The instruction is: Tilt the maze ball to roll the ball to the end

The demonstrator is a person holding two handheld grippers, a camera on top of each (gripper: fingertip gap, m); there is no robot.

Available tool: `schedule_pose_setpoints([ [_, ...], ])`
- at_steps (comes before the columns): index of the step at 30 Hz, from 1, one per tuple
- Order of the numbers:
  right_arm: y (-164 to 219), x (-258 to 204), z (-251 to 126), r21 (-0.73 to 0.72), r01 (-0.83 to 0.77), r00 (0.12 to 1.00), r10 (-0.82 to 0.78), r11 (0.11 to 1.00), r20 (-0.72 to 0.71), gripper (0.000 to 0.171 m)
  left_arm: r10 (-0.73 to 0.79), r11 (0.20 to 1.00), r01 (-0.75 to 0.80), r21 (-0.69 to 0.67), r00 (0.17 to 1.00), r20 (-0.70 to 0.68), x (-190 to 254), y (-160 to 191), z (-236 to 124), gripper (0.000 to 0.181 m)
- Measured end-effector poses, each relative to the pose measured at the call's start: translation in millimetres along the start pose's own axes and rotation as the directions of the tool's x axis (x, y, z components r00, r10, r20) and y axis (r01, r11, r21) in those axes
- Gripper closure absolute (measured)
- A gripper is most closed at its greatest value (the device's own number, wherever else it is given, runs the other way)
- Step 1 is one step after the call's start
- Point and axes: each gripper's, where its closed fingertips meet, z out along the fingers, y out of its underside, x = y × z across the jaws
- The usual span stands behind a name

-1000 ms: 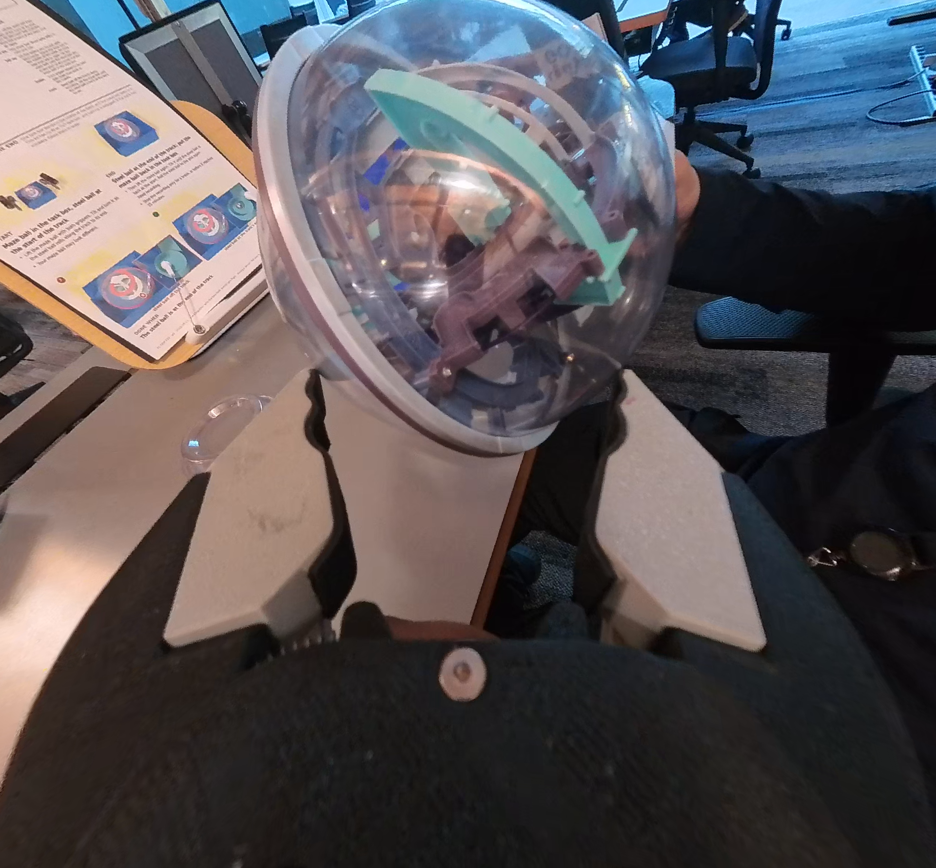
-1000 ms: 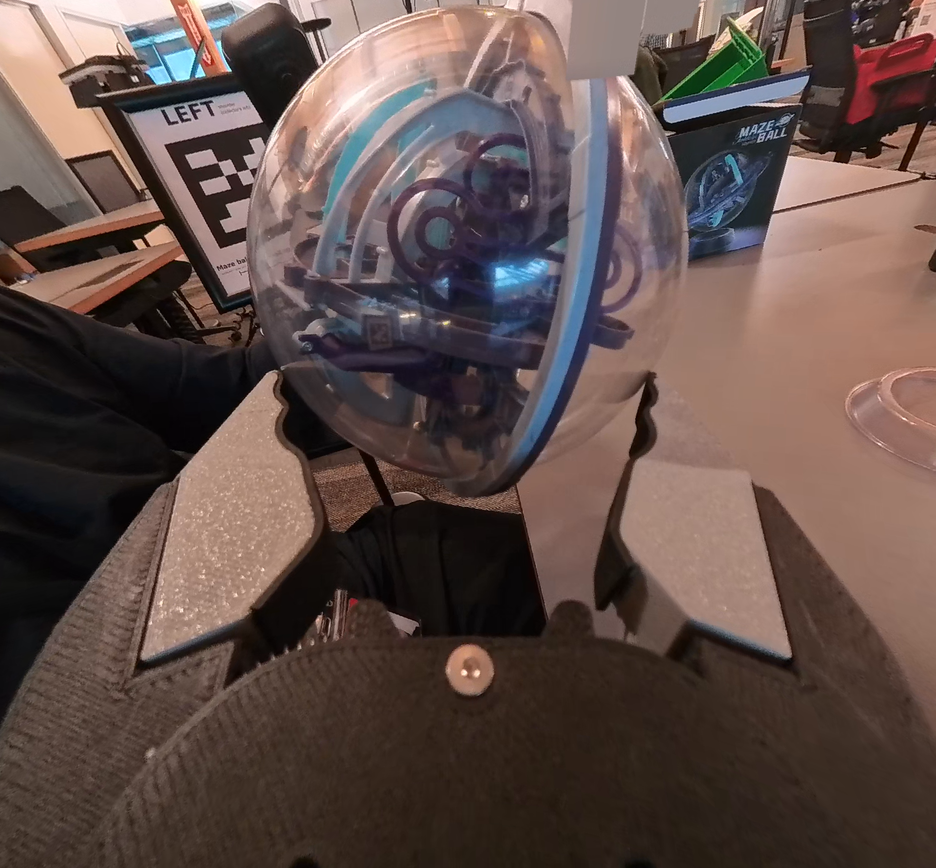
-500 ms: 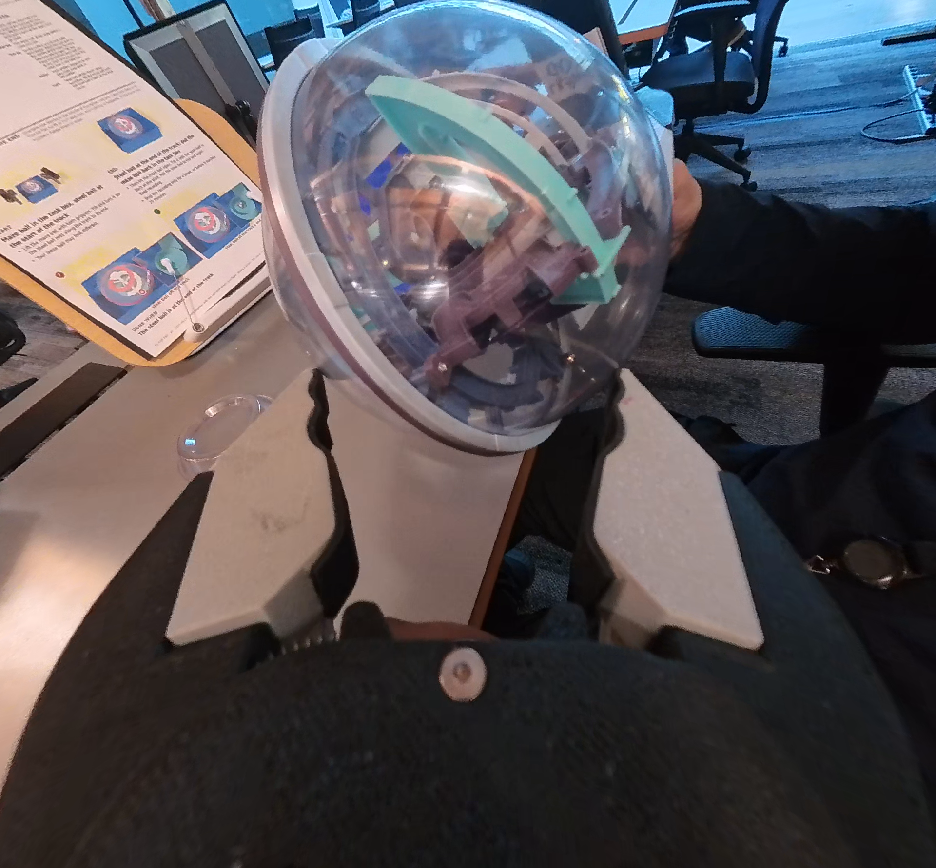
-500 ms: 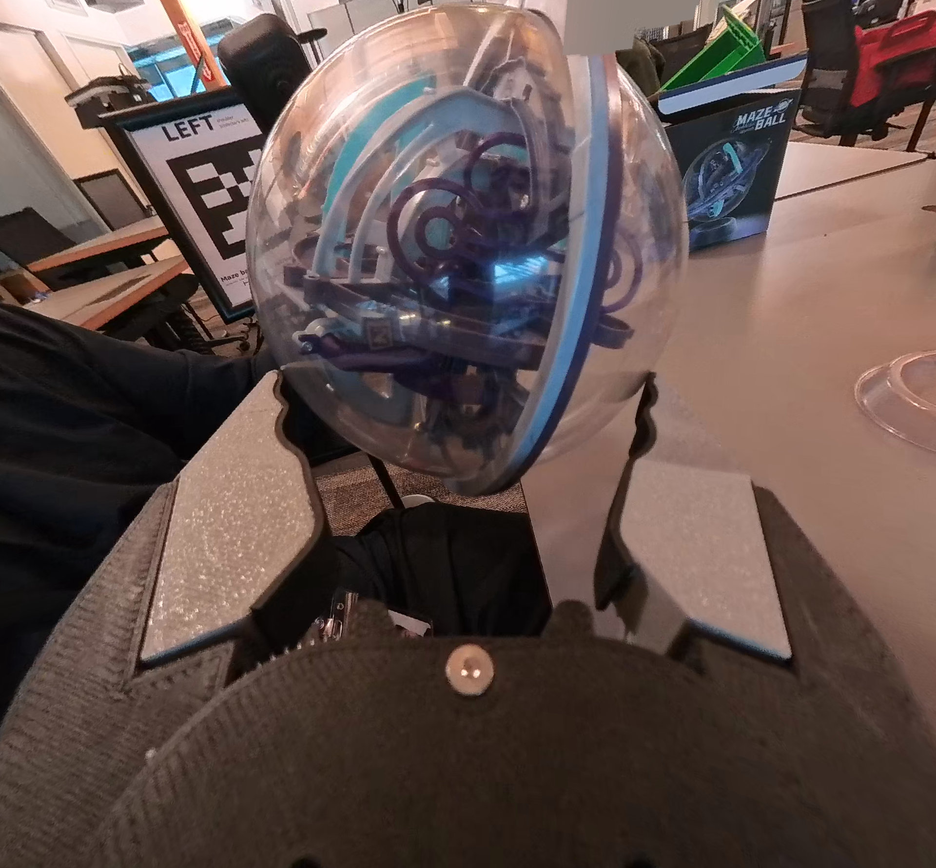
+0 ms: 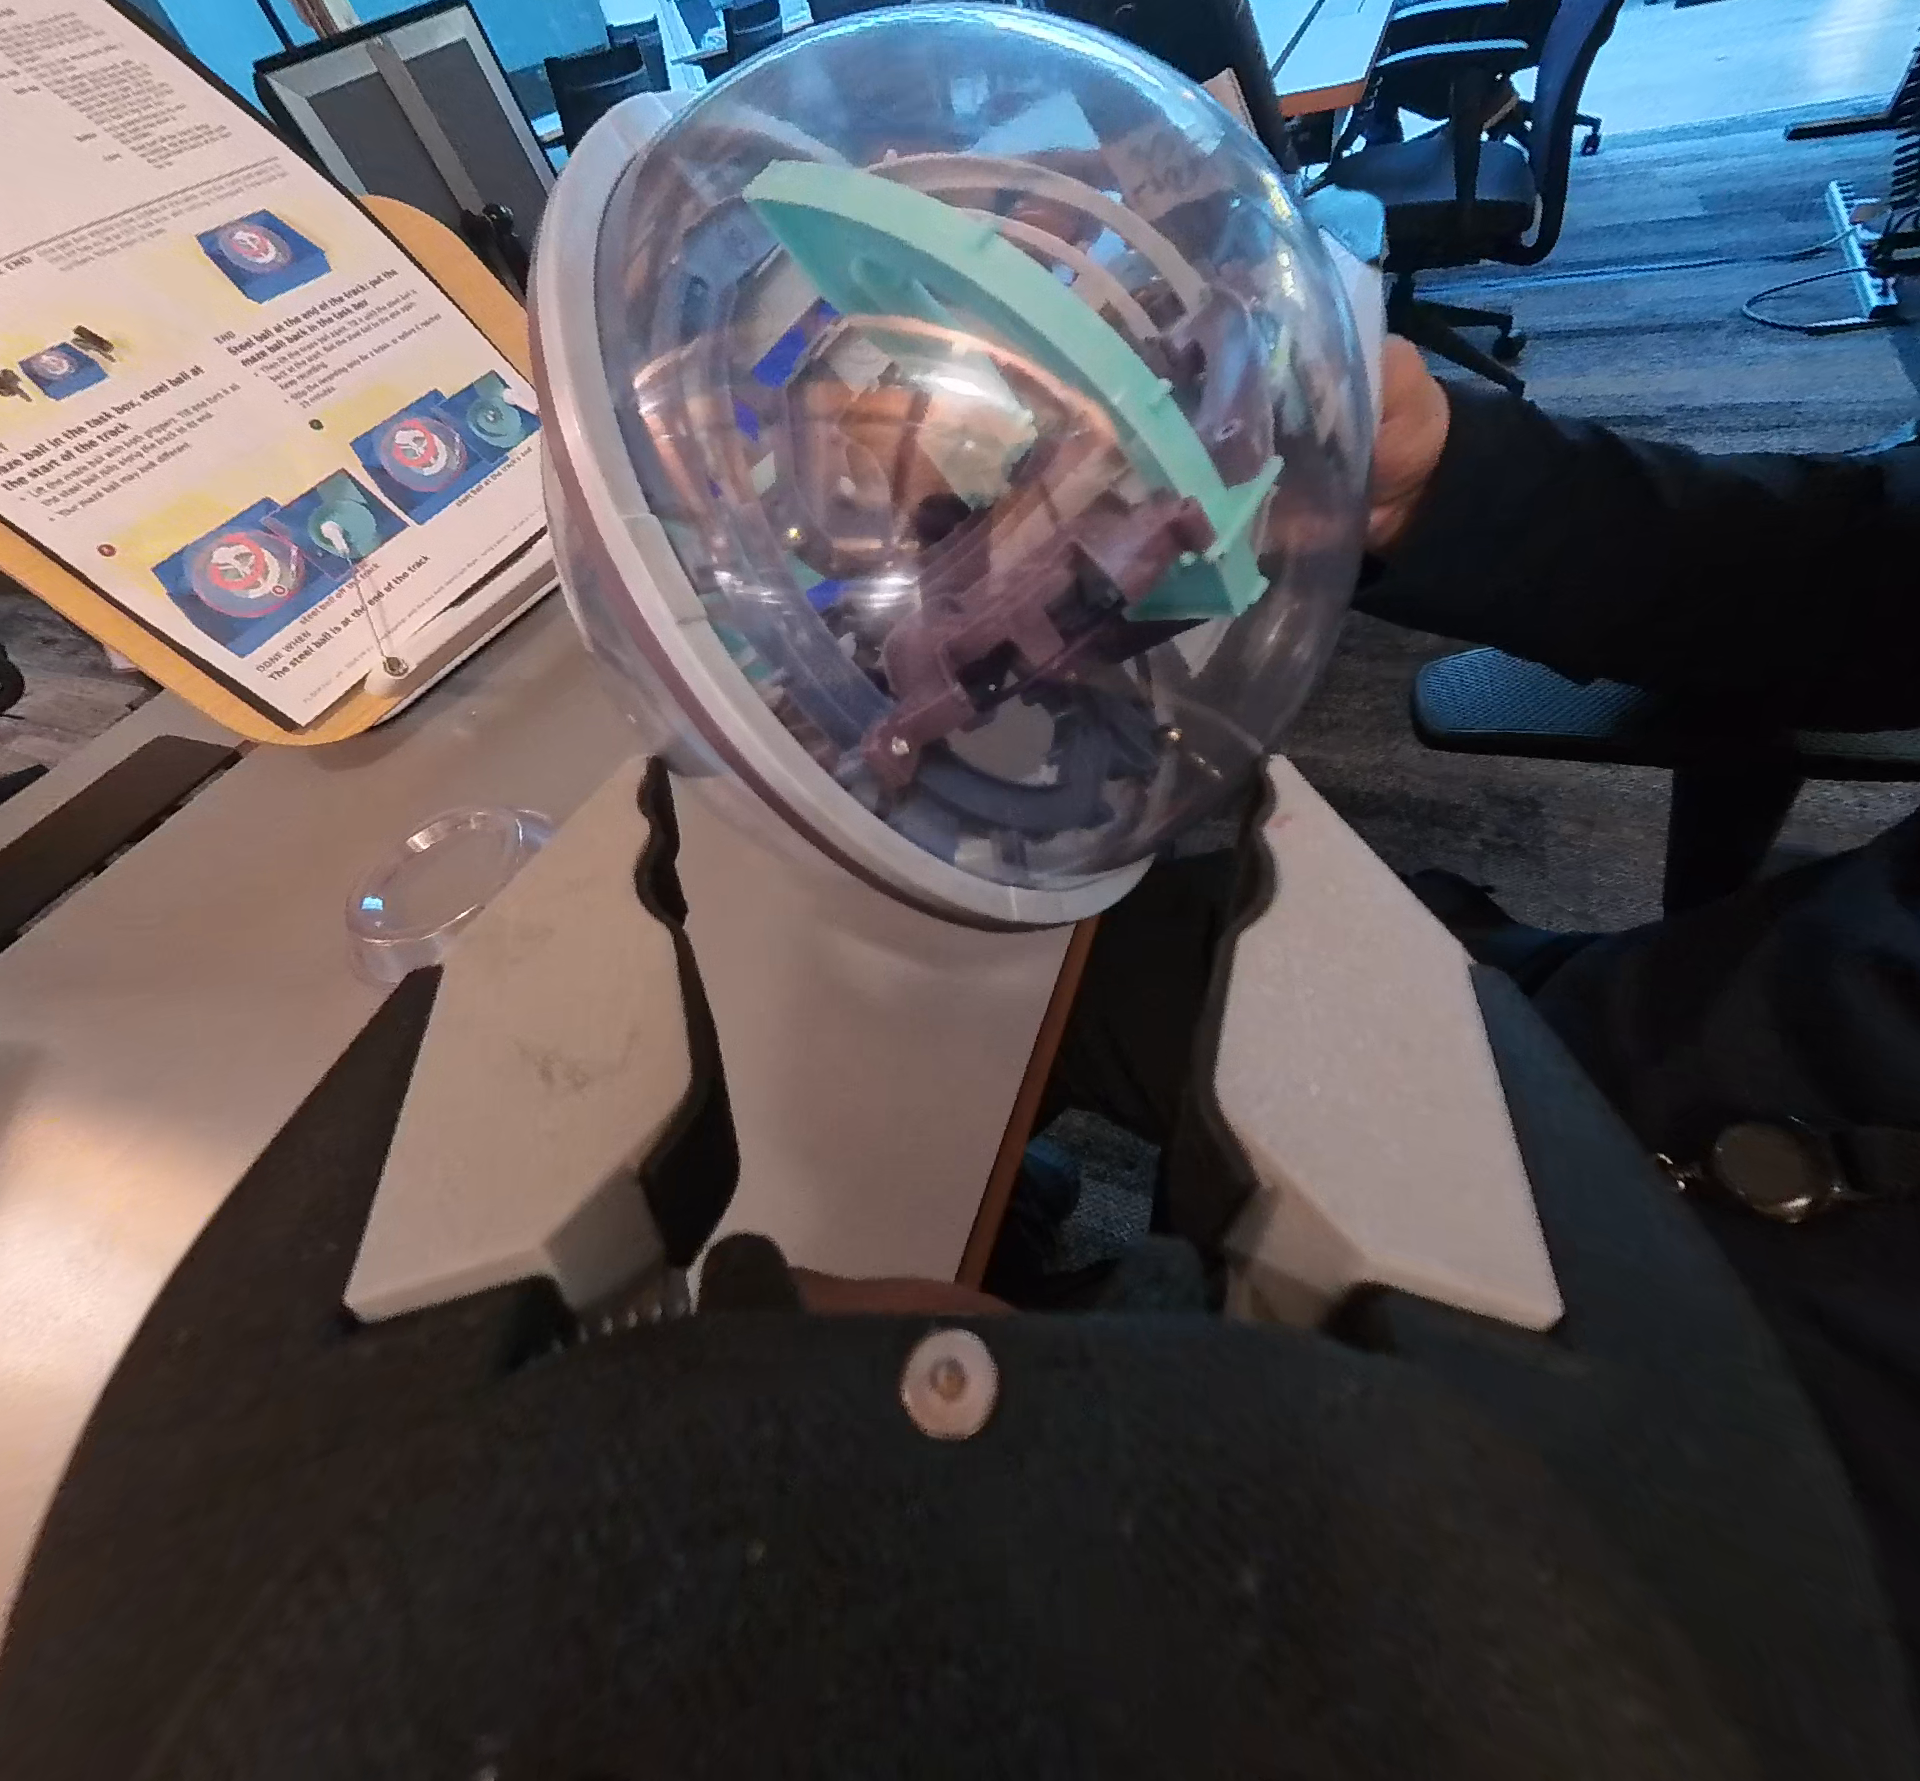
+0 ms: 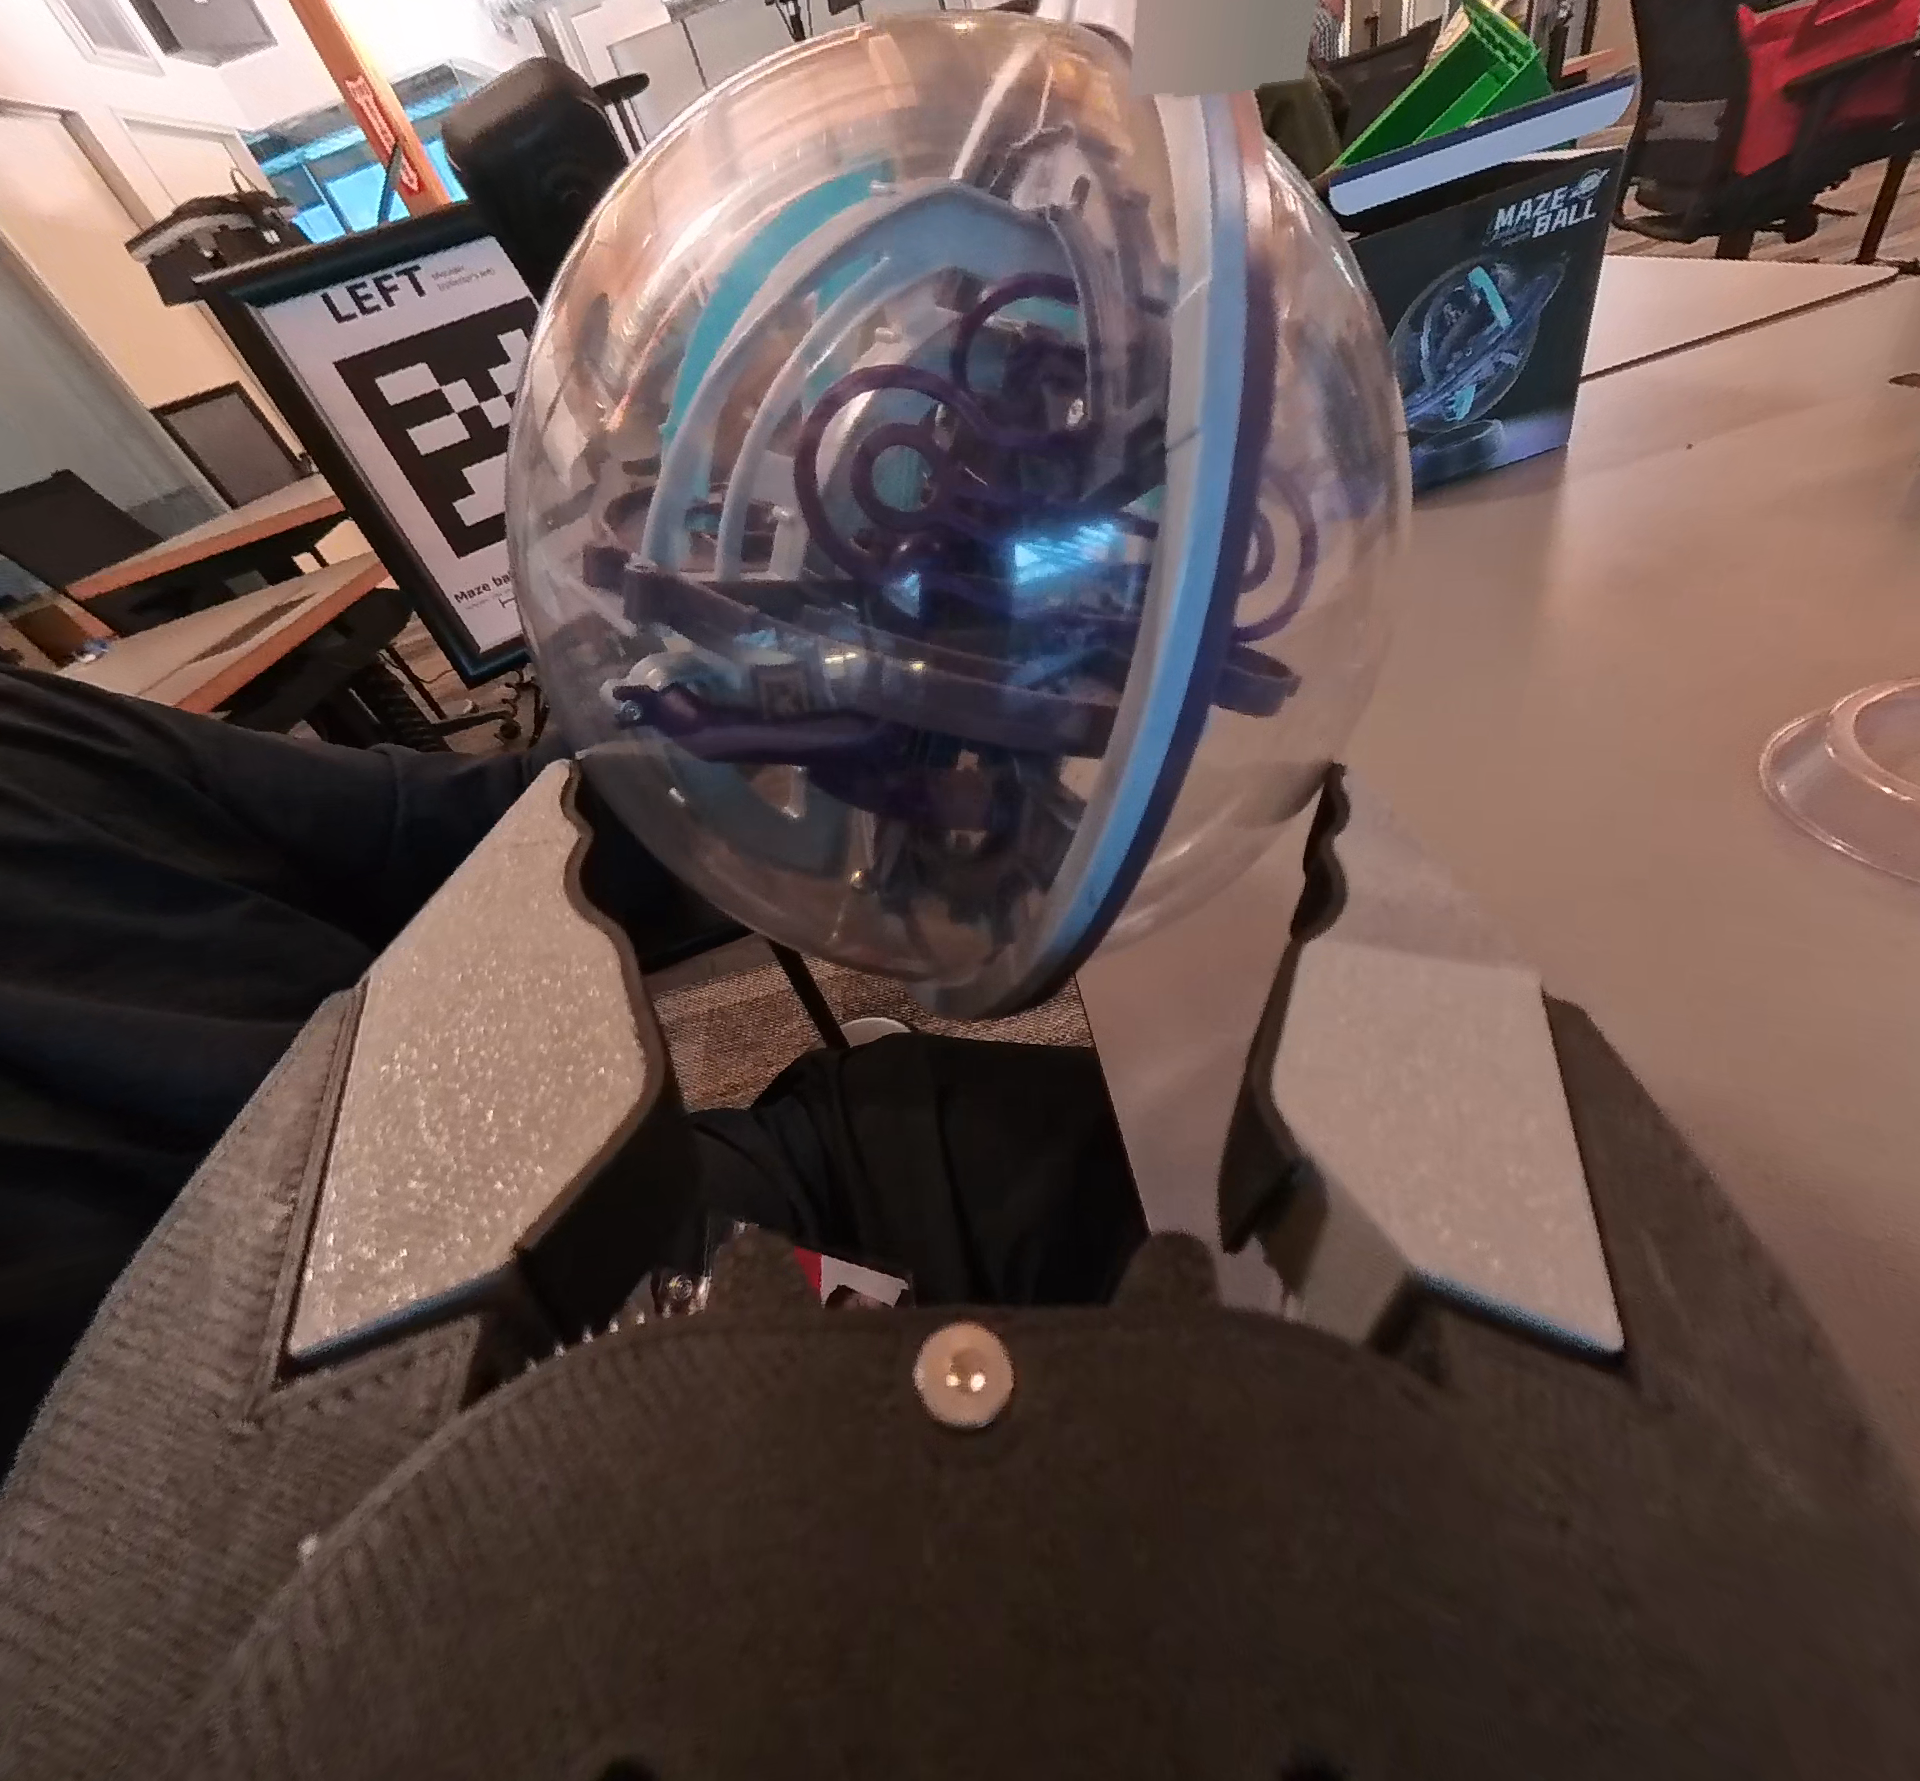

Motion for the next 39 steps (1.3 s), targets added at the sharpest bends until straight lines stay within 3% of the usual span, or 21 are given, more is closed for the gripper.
schedule_pose_setpoints([
  [24, 1.5, 5.9, -1.6, -0.02, -0.084, 0.996, 0.083, 0.996, -0.032, 0.041, -0.038, 0.999, 0.038, -0.013, 0.999, -0.008, -3.3, 8.0, 6.7, 0.076],
  [39, 13.5, 21.8, 0.3, -0.032, -0.238, 0.971, 0.236, 0.971, -0.047, 0.041, -0.124, 0.992, 0.122, -0.043, 0.992, -0.033, -11.0, 26.0, 18.2, 0.075],
])
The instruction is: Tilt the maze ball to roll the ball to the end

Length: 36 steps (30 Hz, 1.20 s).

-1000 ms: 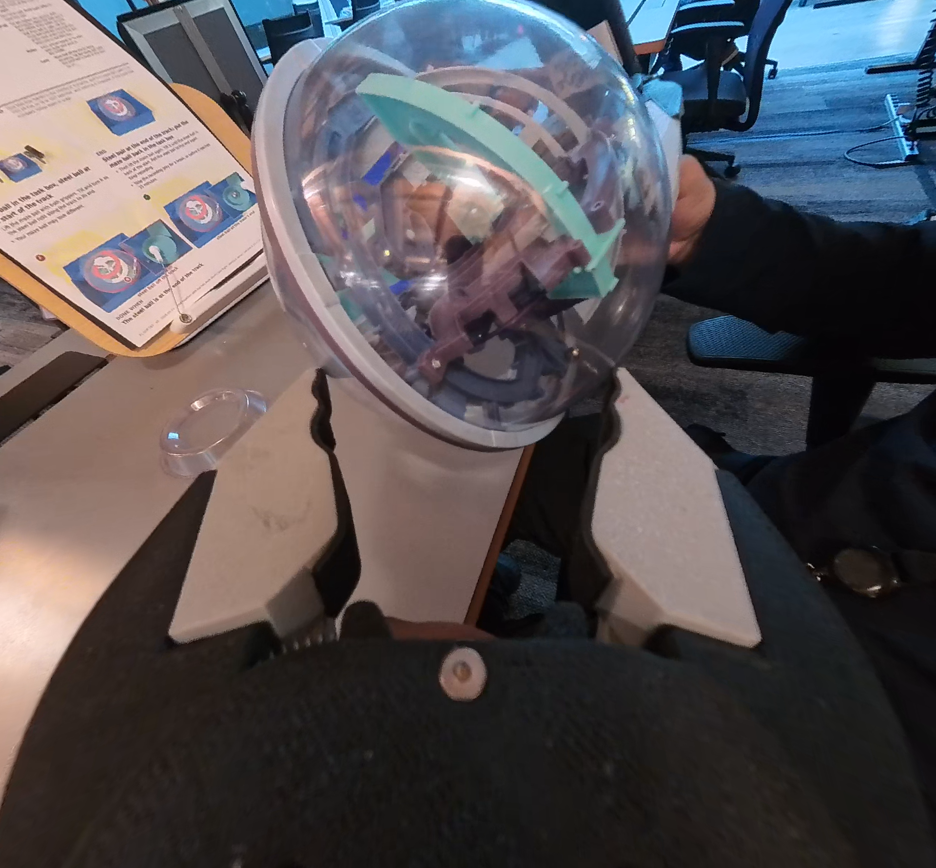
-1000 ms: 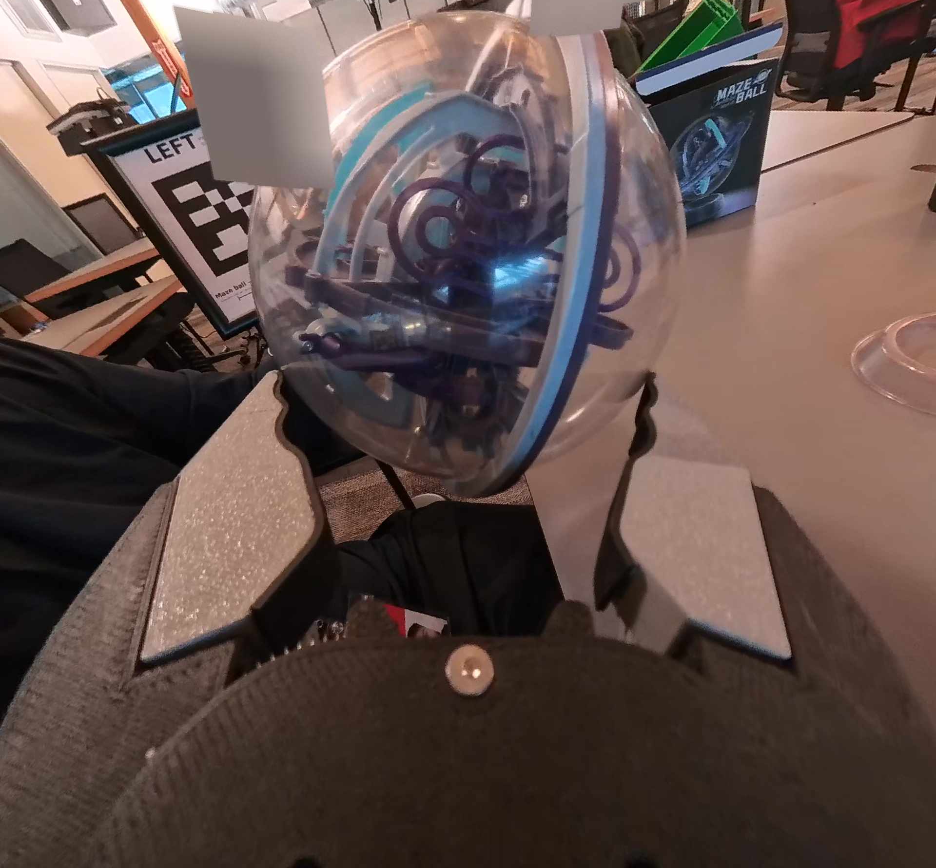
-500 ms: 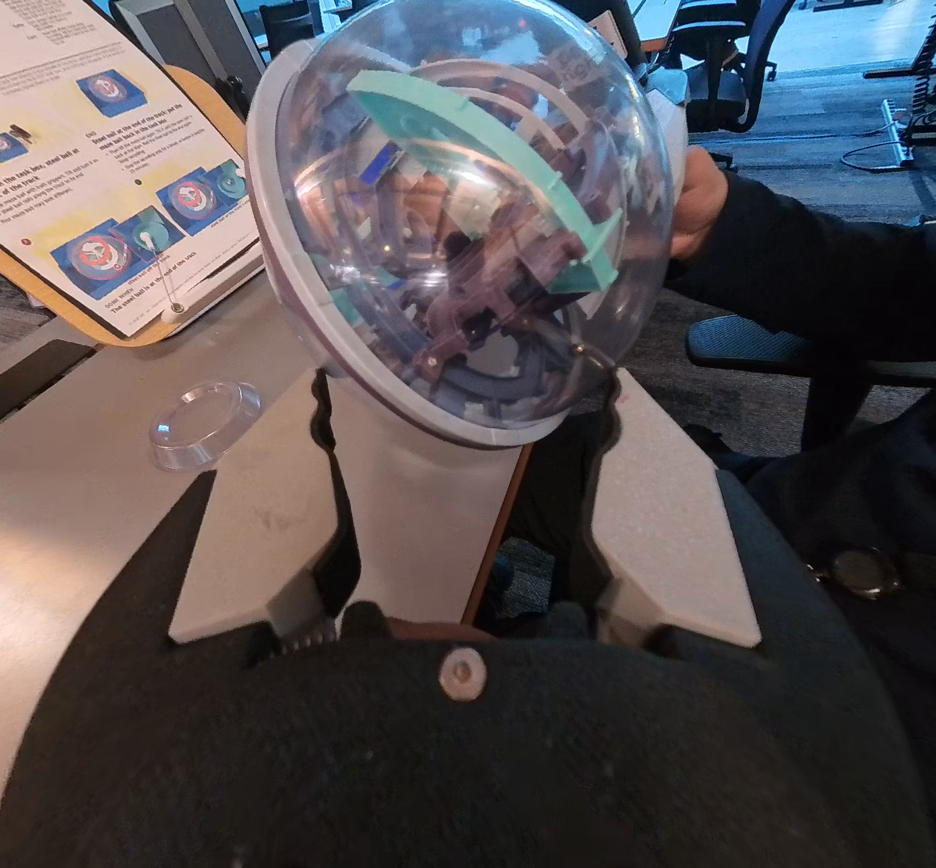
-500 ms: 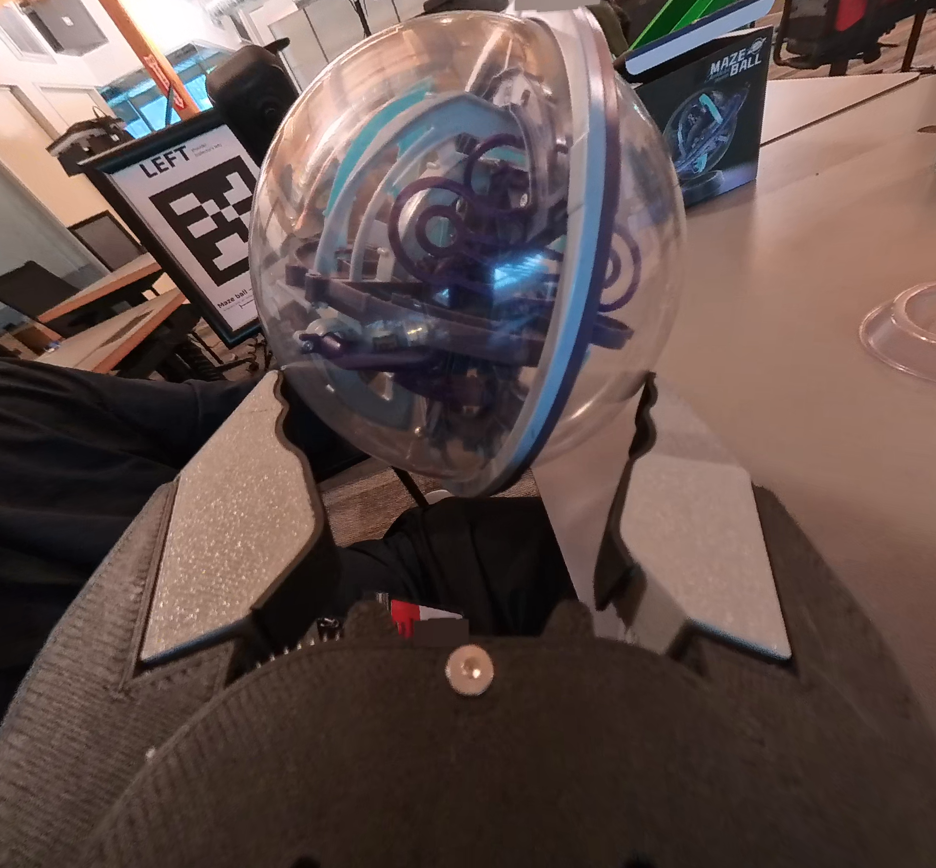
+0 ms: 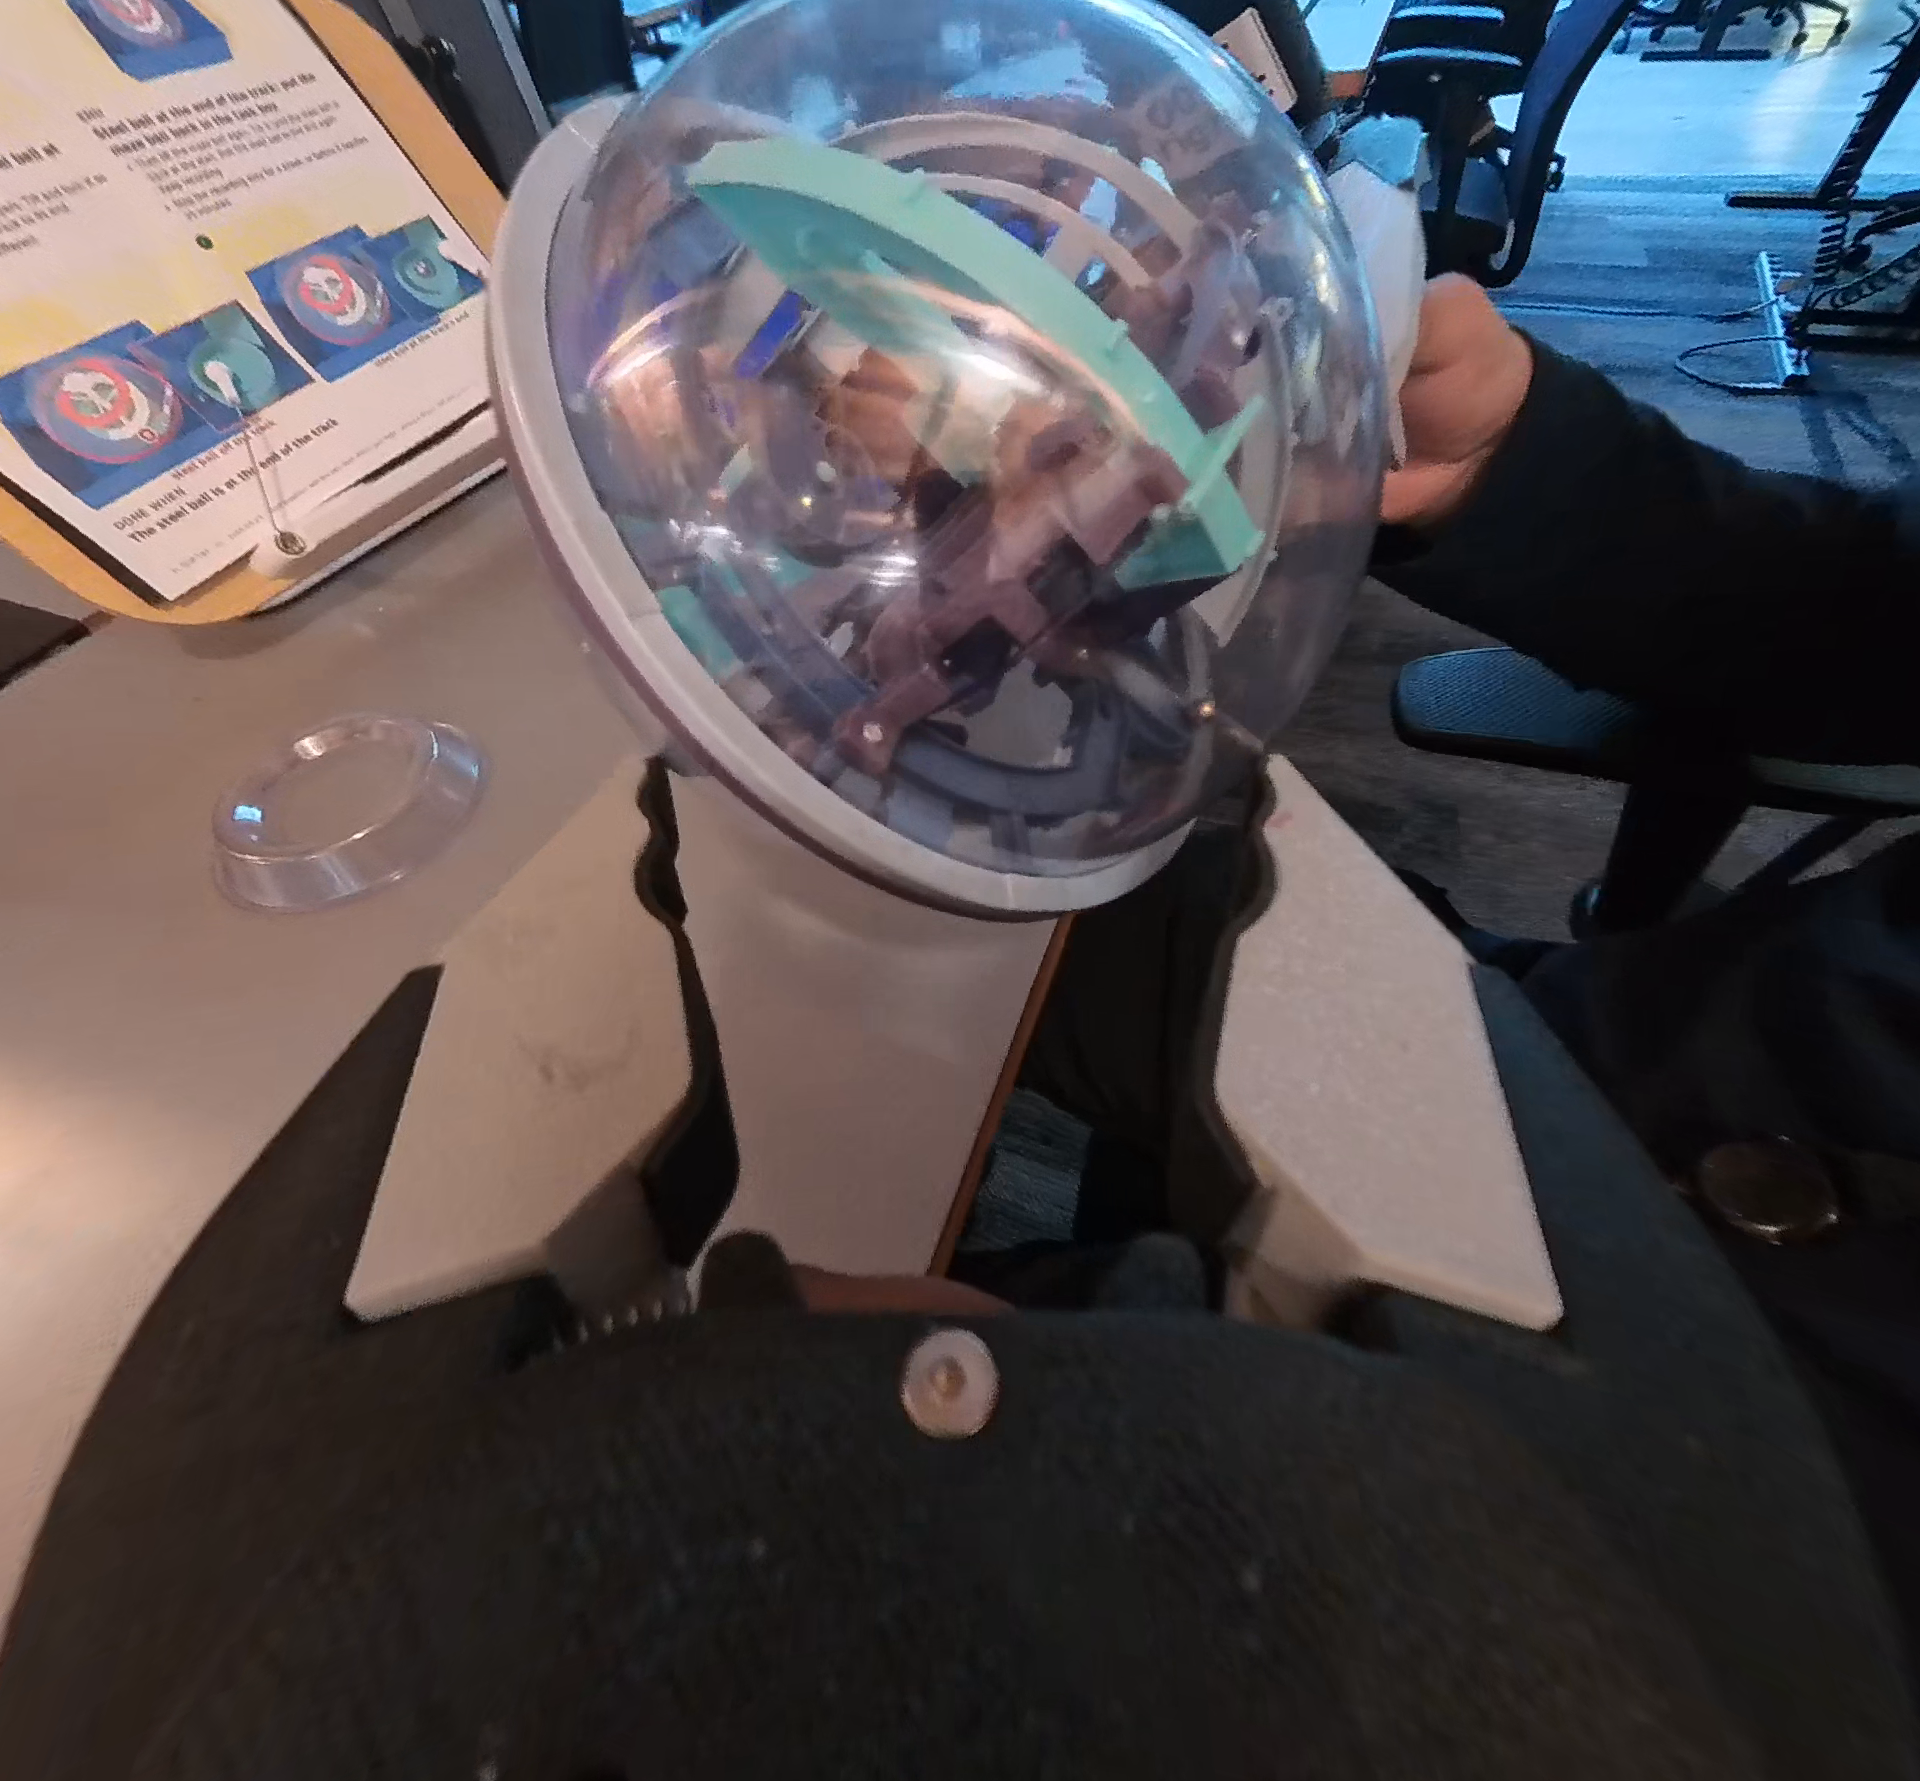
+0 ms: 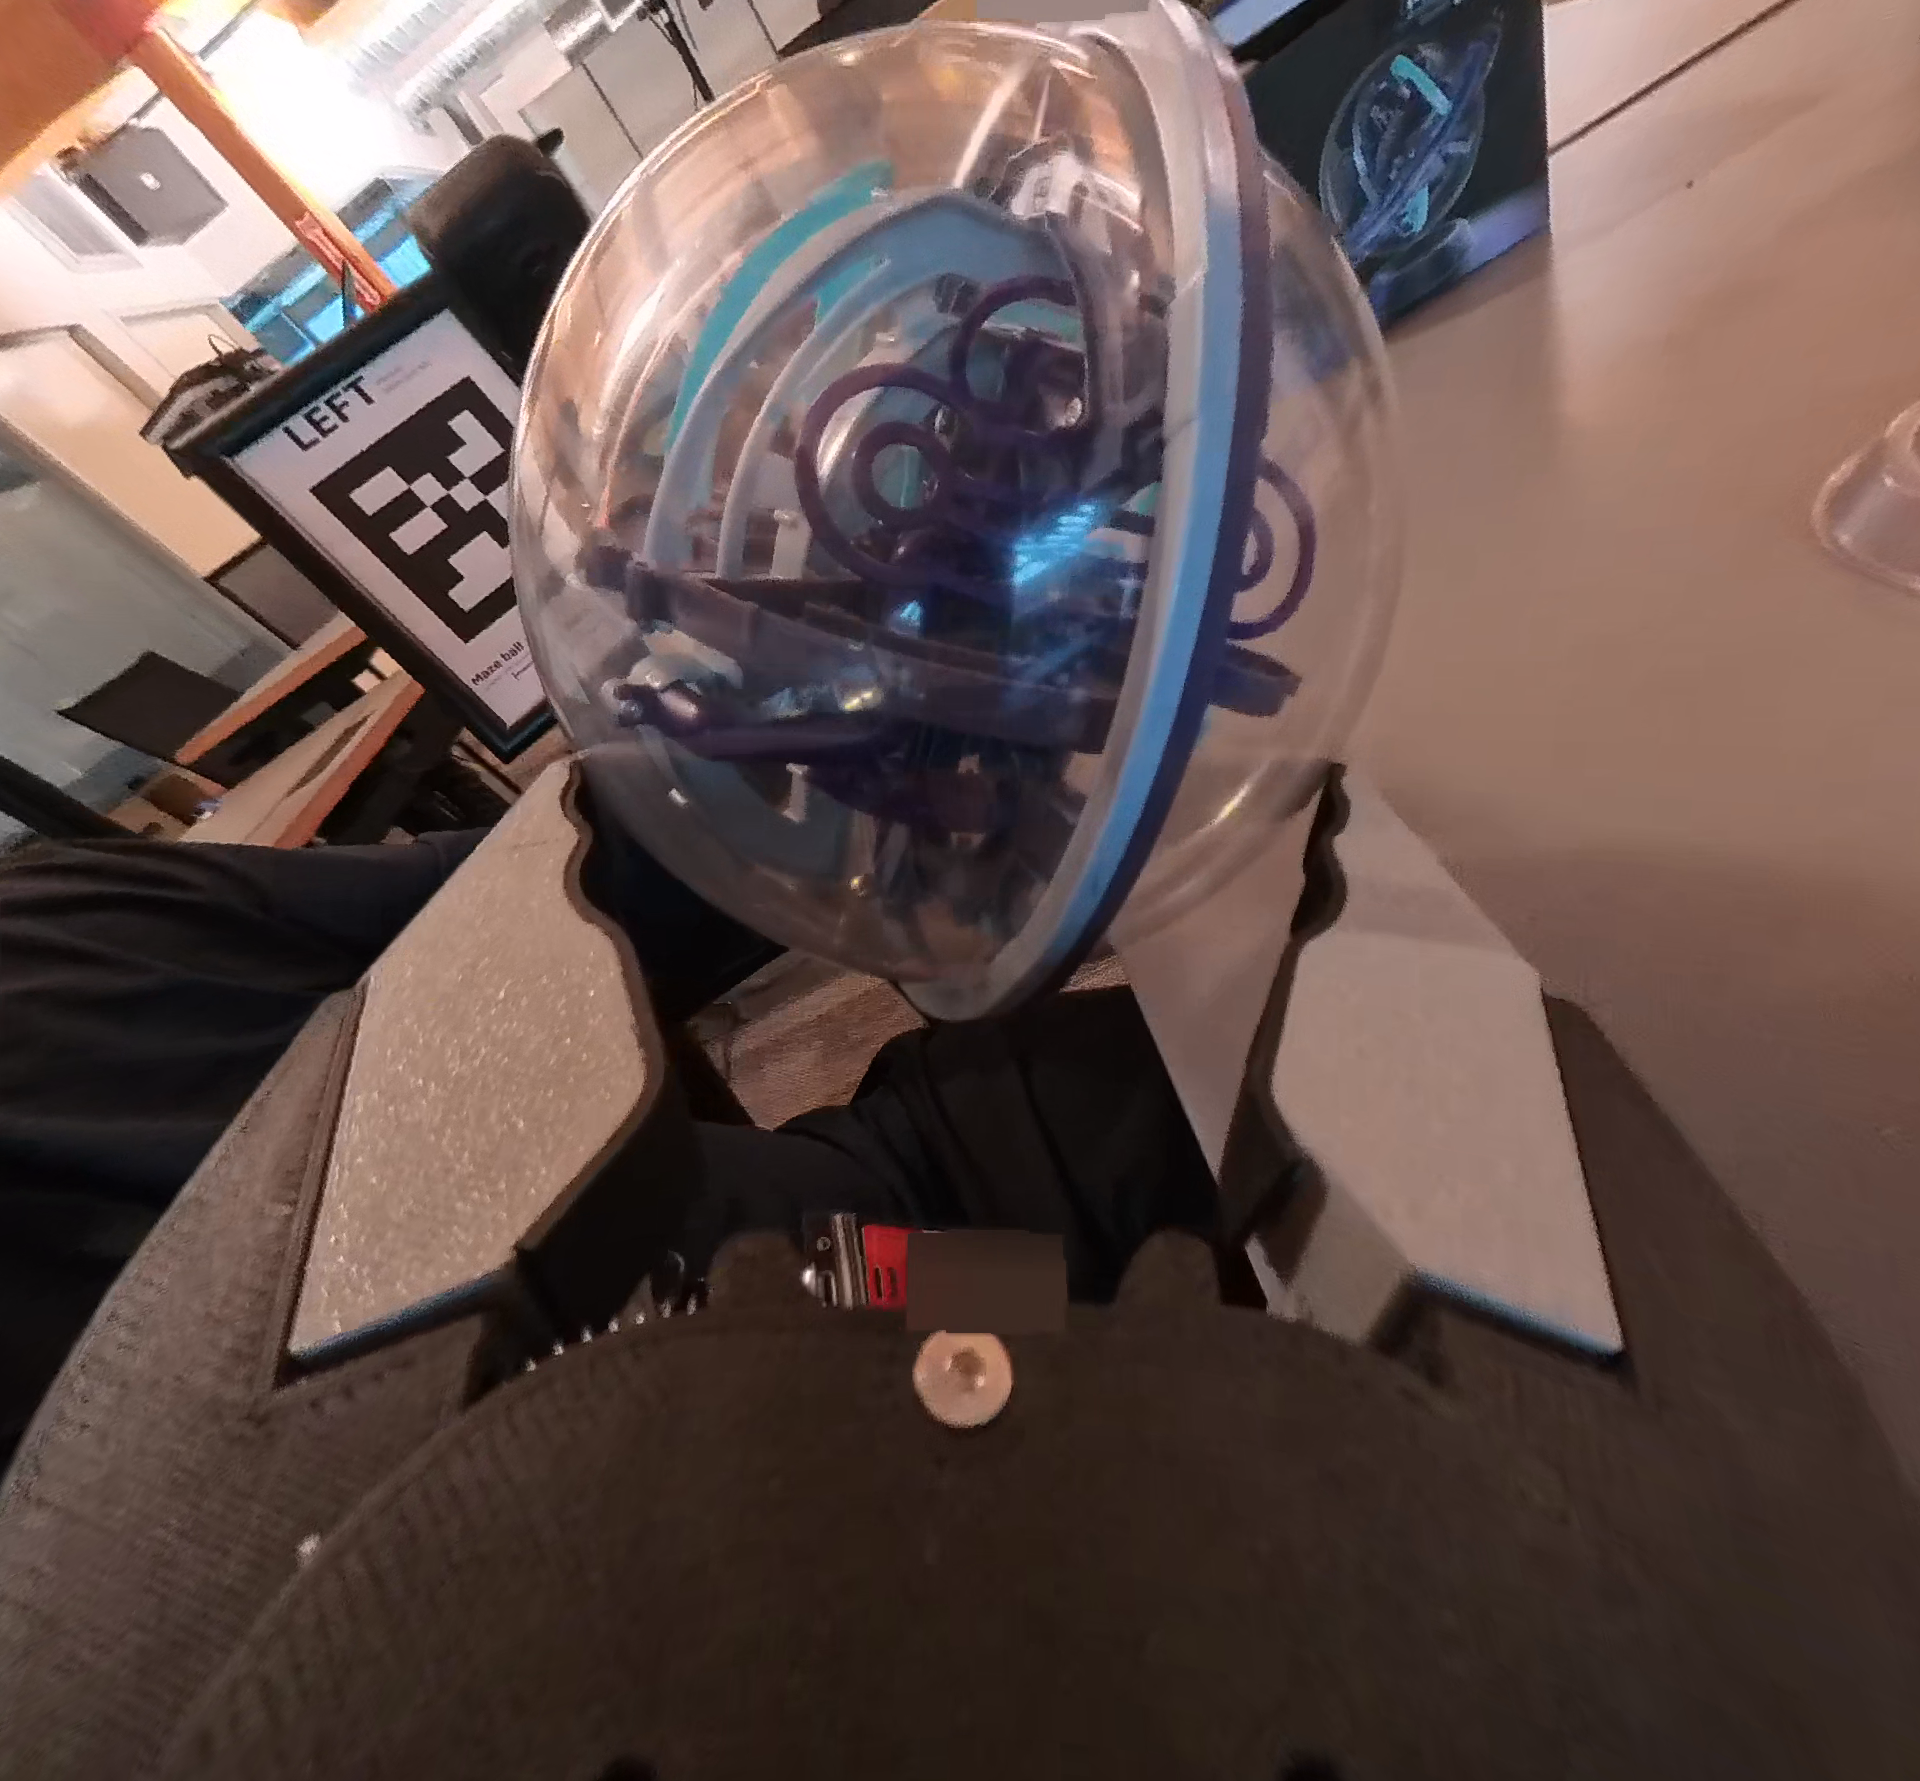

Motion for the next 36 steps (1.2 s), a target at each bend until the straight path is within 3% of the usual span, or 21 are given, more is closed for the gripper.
schedule_pose_setpoints([
  [11, 16.4, 27.8, 3.8, -0.029, -0.17, 0.985, 0.17, 0.985, 0.001, 0.041, -0.101, 0.994, 0.099, -0.04, 0.994, -0.037, -13.0, 26.3, 16.4, 0.075],
  [36, 34.9, 48.7, 3.4, -0.078, -0.403, 0.915, 0.404, 0.912, 0.003, 0.041, -0.169, 0.98, 0.163, -0.113, 0.985, -0.047, -19.5, 55.6, 33.5, 0.077],
])
